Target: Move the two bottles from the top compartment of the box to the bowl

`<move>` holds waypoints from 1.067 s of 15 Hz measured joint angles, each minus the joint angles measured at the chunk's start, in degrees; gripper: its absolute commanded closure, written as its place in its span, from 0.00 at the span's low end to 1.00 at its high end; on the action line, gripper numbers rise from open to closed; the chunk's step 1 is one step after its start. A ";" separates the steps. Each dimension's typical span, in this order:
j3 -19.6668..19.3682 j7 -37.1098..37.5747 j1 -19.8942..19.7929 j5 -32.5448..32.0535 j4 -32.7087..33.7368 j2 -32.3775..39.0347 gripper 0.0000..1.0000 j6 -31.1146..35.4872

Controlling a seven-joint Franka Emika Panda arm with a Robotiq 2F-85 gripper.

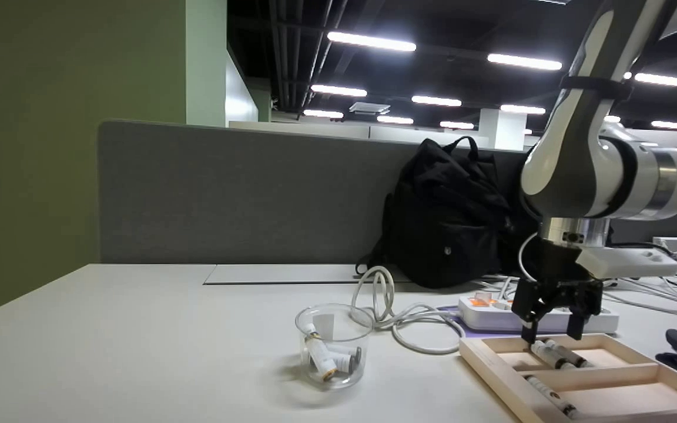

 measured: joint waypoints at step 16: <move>7.45 -0.66 -8.56 1.01 3.55 6.16 0.88 0.87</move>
